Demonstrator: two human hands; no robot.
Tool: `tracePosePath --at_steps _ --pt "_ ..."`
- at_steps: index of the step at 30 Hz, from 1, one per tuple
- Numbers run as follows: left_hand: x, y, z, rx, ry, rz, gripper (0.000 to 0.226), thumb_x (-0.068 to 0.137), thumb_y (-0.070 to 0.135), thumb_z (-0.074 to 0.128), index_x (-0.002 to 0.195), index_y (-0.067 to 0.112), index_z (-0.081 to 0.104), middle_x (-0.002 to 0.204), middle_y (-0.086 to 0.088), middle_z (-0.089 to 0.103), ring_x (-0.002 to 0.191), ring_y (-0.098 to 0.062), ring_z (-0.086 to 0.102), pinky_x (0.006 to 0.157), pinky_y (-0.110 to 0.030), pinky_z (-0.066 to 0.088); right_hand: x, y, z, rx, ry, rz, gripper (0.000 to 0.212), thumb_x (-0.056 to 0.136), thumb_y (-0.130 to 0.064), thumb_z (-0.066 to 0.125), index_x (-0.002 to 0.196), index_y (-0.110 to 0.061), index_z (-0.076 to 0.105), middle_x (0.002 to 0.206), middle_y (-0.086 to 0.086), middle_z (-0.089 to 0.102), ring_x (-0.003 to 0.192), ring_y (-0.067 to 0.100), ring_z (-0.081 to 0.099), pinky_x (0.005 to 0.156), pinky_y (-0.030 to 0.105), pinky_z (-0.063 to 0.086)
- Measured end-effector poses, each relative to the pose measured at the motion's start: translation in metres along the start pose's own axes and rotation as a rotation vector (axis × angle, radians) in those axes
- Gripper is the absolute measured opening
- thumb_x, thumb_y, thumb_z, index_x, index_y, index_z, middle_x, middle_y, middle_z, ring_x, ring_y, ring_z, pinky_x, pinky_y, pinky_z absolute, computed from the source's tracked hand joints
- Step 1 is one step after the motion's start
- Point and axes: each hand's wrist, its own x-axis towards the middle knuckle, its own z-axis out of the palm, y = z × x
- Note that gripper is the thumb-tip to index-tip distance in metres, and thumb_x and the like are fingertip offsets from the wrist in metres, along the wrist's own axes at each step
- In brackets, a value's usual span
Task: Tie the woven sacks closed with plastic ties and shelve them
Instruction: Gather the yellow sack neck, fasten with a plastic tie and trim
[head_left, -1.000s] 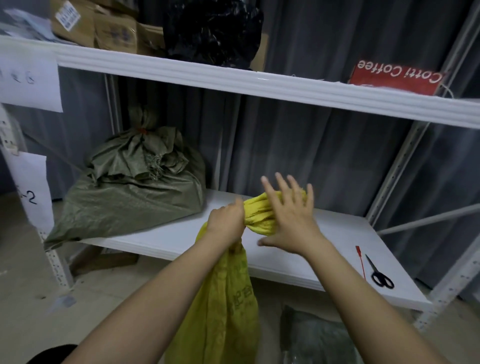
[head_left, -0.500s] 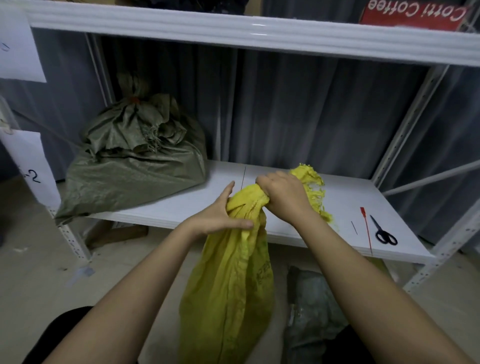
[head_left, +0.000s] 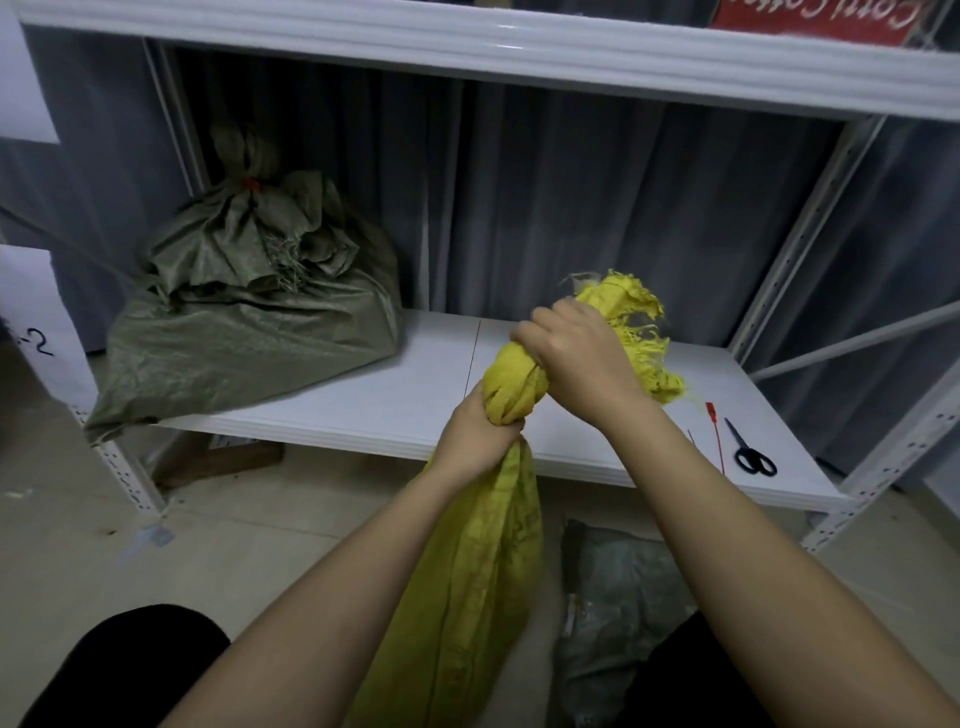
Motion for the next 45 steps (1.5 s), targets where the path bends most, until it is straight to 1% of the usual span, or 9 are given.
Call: tracePosePath --at_steps 6,10,14,19,22,30,35,39,45 --pt "0.005 0.001 -0.010 0.489 -0.066 0.156 0.031 0.084 0.022 0.057 0.104 0.015 0.034 0.089 -0.007 0.061 0.080 -0.033 0.058 0.063 -0.037 0.040 -0.060 0.012 0.033 -0.003 -0.183 0.235 0.037 0.057 -0.010 0.079 0.089 -0.013 0.061 0.077 0.006 0.059 0.075 0.029 0.057 0.084 0.036 0.031" --pt "0.006 -0.002 -0.001 0.823 -0.029 0.247 0.023 0.087 0.009 0.045 0.108 0.012 0.034 0.095 -0.010 0.065 0.081 -0.035 0.060 0.062 -0.034 0.034 -0.078 -0.015 0.032 0.117 -0.614 0.464 0.088 0.069 -0.054 0.070 0.139 -0.016 0.032 0.135 0.010 0.037 0.131 0.030 0.030 0.111 0.057 0.007" --pt "0.008 -0.001 0.008 1.052 -0.007 0.326 0.032 0.085 0.003 0.043 0.115 0.007 0.035 0.099 -0.008 0.067 0.089 -0.031 0.064 0.066 -0.033 0.033 -0.069 -0.049 0.023 0.196 -0.483 0.360 0.105 0.072 -0.050 0.068 0.149 -0.012 0.009 0.152 0.007 0.020 0.144 0.026 0.009 0.113 0.056 -0.004" --pt "-0.002 -0.003 0.008 0.820 -0.135 0.281 0.042 0.080 0.011 0.053 0.116 0.010 0.033 0.095 -0.007 0.063 0.093 -0.031 0.059 0.074 -0.035 0.035 -0.066 -0.055 0.038 0.183 -0.502 0.375 0.052 0.076 -0.026 0.065 0.123 -0.013 0.047 0.110 0.004 0.059 0.114 0.025 0.049 0.115 0.053 0.002" --pt "-0.014 -0.006 -0.014 0.388 -0.449 0.093 0.083 0.073 0.025 0.073 0.135 0.027 0.019 0.105 -0.004 0.057 0.098 -0.023 0.055 0.087 -0.034 0.043 -0.069 -0.045 0.046 0.116 -0.439 0.267 0.052 0.044 -0.021 0.086 0.089 -0.010 0.062 0.073 0.003 0.063 0.074 0.026 0.061 0.081 0.036 0.049" --pt "-0.031 -0.055 -0.008 0.312 -0.417 -0.022 0.138 0.040 0.064 0.082 0.149 0.033 0.003 0.155 0.008 0.020 0.142 -0.016 0.020 0.117 -0.042 0.019 -0.074 -0.050 0.036 0.186 -0.189 0.140 0.026 0.046 0.001 0.068 0.062 -0.011 0.052 0.053 0.005 0.052 0.050 0.026 0.053 0.043 0.024 0.033" --pt "-0.043 -0.068 0.038 0.159 -0.077 -0.024 0.094 0.051 0.060 0.063 0.137 0.028 0.040 0.149 -0.003 0.035 0.145 -0.017 0.016 0.116 -0.022 -0.011 -0.065 -0.062 0.027 0.072 0.061 0.013 0.017 0.056 -0.003 0.035 0.055 -0.013 0.048 0.049 0.003 0.046 0.047 0.023 0.048 0.047 0.024 0.023" --pt "-0.039 -0.059 0.038 0.014 0.032 -0.025 0.030 0.068 0.023 0.063 0.095 0.029 0.053 0.100 0.001 0.066 0.104 -0.027 0.062 0.091 -0.042 0.047 -0.078 -0.059 0.035 -0.013 0.054 0.093 0.012 0.058 -0.003 0.046 0.060 -0.015 0.049 0.053 0.002 0.048 0.051 0.023 0.049 0.050 0.027 0.032" --pt "-0.006 -0.062 0.028 0.642 0.018 0.296 0.044 0.077 0.006 0.052 0.119 0.013 0.043 0.104 -0.009 0.061 0.100 -0.033 0.056 0.083 -0.038 0.039 -0.124 -0.045 0.068 0.090 -0.241 0.469 0.036 0.050 -0.017 0.071 0.083 -0.010 0.057 0.075 0.009 0.061 0.072 0.032 0.060 0.066 0.036 0.044"
